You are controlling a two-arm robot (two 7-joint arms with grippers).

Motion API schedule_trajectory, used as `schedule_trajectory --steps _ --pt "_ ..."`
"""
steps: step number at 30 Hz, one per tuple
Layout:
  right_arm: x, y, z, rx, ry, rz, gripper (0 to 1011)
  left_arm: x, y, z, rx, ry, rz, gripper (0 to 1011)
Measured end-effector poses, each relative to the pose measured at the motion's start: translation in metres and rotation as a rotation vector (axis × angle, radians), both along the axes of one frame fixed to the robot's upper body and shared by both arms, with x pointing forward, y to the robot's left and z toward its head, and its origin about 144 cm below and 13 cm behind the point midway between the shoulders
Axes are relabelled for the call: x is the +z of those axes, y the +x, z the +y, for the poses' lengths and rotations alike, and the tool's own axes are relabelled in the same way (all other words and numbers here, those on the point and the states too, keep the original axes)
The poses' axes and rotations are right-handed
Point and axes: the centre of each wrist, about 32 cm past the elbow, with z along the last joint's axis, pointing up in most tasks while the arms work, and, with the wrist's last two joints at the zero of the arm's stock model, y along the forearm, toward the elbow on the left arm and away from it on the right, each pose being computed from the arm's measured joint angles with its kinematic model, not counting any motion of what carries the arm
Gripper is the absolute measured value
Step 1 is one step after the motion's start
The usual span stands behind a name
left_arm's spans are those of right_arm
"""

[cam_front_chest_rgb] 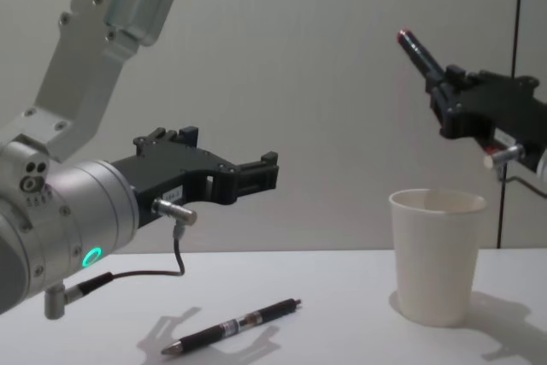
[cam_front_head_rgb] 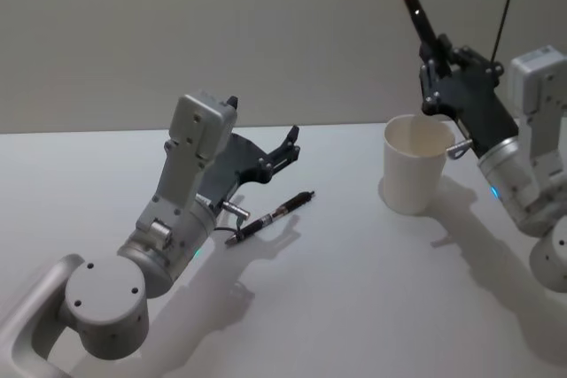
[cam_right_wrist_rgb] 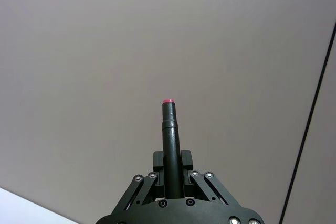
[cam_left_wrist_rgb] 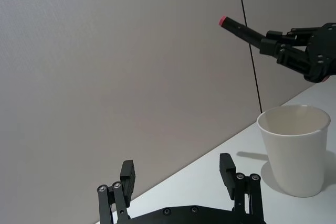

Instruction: Place the pen into the pen holder.

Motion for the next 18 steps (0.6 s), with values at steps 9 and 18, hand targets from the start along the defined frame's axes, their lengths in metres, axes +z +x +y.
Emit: schedule_trajectory --steps 9,18 --pt "-0.013 0.011 0.005 0.027 -0.001 0.022 173 0.000 0.000 0.000 0.000 0.000 0.000 1001" --pt "-0.024 0.017 0.008 0.050 -0.004 0.038 173 0.000 0.000 0.000 0.000 0.000 0.000 1001"
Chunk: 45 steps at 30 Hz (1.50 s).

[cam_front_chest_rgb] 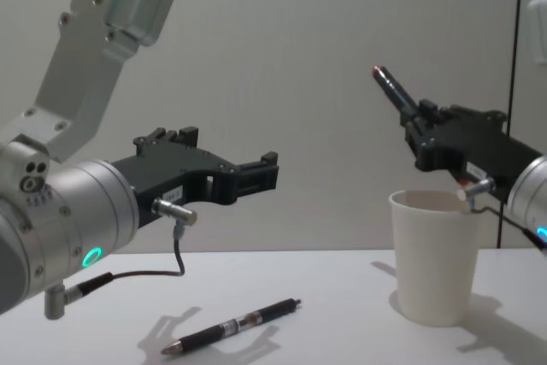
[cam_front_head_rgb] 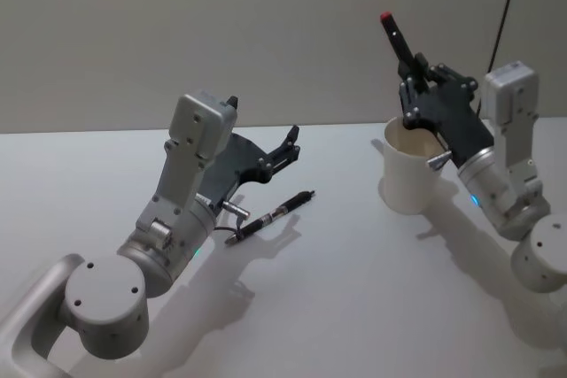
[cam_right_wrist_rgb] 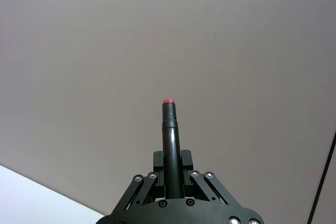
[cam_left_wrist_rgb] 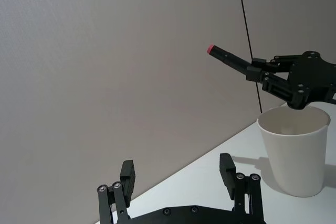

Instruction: Place the pen into the pen holder.

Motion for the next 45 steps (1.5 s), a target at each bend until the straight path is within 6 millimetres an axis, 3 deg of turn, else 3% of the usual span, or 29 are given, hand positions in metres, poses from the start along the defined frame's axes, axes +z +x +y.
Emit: schedule_trajectory --steps 14,24,28,37,42,45 --pt "-0.010 0.005 0.004 0.028 -0.004 0.013 185 0.000 0.000 0.000 0.000 0.000 0.000 1001" --pt "-0.013 0.006 0.005 0.036 -0.005 0.017 446 0.000 0.000 0.000 0.000 0.000 0.000 1001" --pt "-0.014 0.006 0.006 0.038 -0.005 0.018 612 0.000 0.000 0.000 0.000 0.000 0.000 1001" --pt "-0.015 0.006 0.006 0.040 -0.006 0.019 881 0.000 0.000 0.000 0.000 0.000 0.000 1001" --pt "-0.013 0.006 0.006 0.044 -0.001 0.017 999 0.000 0.000 0.000 0.000 0.000 0.000 1001" --pt "-0.012 0.004 0.004 0.048 0.005 0.016 1001 0.000 0.000 0.000 0.000 0.000 0.000 1001"
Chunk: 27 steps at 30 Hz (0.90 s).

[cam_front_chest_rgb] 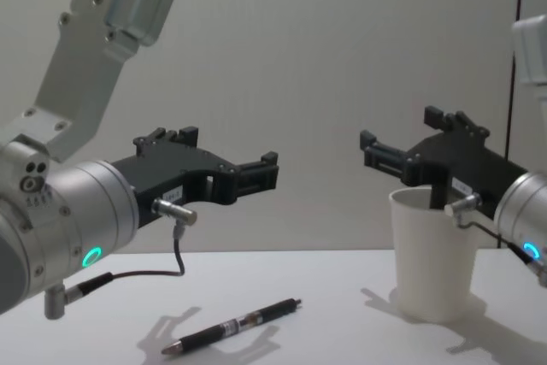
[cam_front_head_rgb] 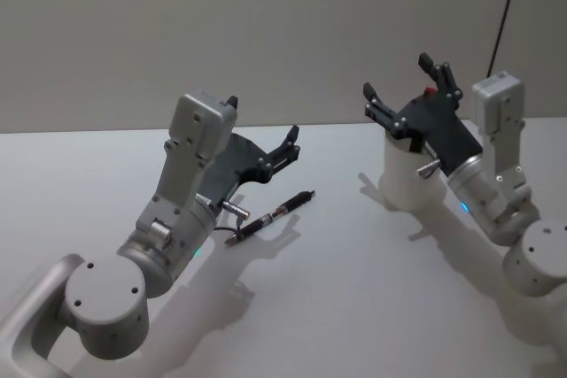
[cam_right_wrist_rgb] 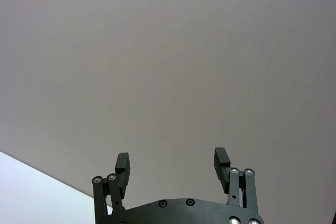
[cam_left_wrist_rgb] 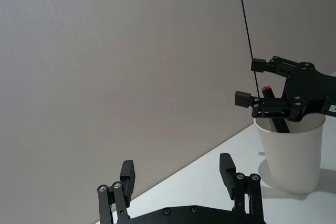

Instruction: Place the pen into the pen holder.

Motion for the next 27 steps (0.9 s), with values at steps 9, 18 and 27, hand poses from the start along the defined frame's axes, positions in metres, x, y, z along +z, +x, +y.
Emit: schedule_trajectory --steps 9,18,27 --pt "0.011 -0.013 -0.009 0.001 0.027 -0.018 1001 0.000 0.000 0.000 0.000 0.000 0.000 1001" --pt "0.018 -0.034 -0.019 -0.028 0.064 -0.006 1001 0.000 0.000 0.000 0.000 0.000 0.000 1001" --pt "0.021 -0.045 -0.023 -0.047 0.085 0.008 1001 0.000 0.000 0.000 0.000 0.000 0.000 1001"
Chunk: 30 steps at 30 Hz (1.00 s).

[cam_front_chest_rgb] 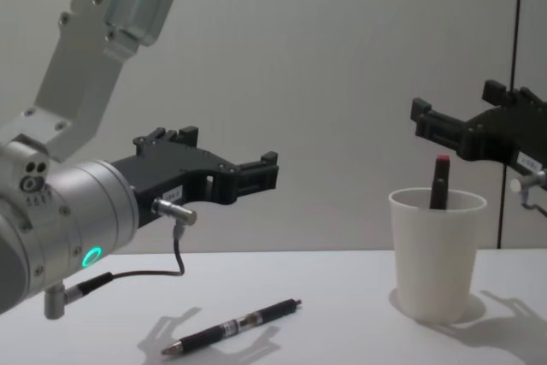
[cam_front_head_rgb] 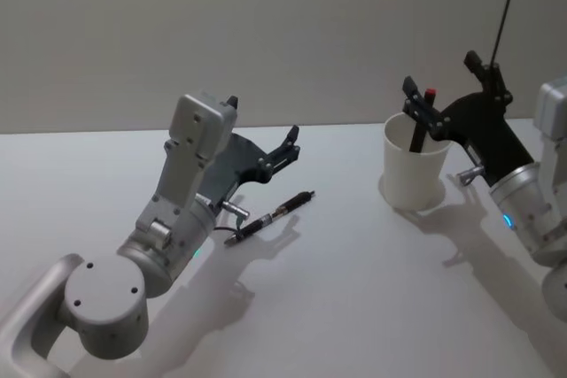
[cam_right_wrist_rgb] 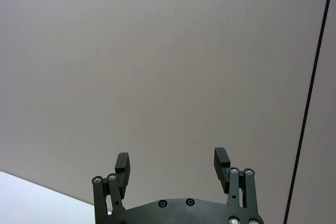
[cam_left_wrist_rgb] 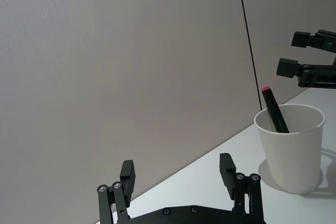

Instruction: Place the pen into the pen holder.

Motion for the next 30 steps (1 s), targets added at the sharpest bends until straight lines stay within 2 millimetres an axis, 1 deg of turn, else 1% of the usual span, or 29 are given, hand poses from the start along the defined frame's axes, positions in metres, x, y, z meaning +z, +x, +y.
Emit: schedule_trajectory --steps 7,11,16,18,20,30 --pt "0.001 -0.006 -0.002 -0.008 0.004 0.020 1001 0.000 0.000 0.000 0.000 0.000 0.000 1001" --pt "0.001 -0.013 -0.005 -0.018 0.008 0.047 1001 0.000 0.000 0.000 0.000 0.000 0.000 1001" --pt "0.004 -0.030 -0.010 -0.035 0.015 0.108 1001 0.000 0.000 0.000 0.000 0.000 0.000 1001" --pt "0.004 -0.032 -0.010 -0.037 0.016 0.115 1001 0.000 0.000 0.000 0.000 0.000 0.000 1001" --pt "0.006 -0.040 -0.012 -0.045 0.019 0.146 1001 0.000 0.000 0.000 0.000 0.000 0.000 1001" --pt "0.012 -0.069 -0.015 -0.059 0.021 0.250 1001 0.000 0.000 0.000 0.000 0.000 0.000 1001"
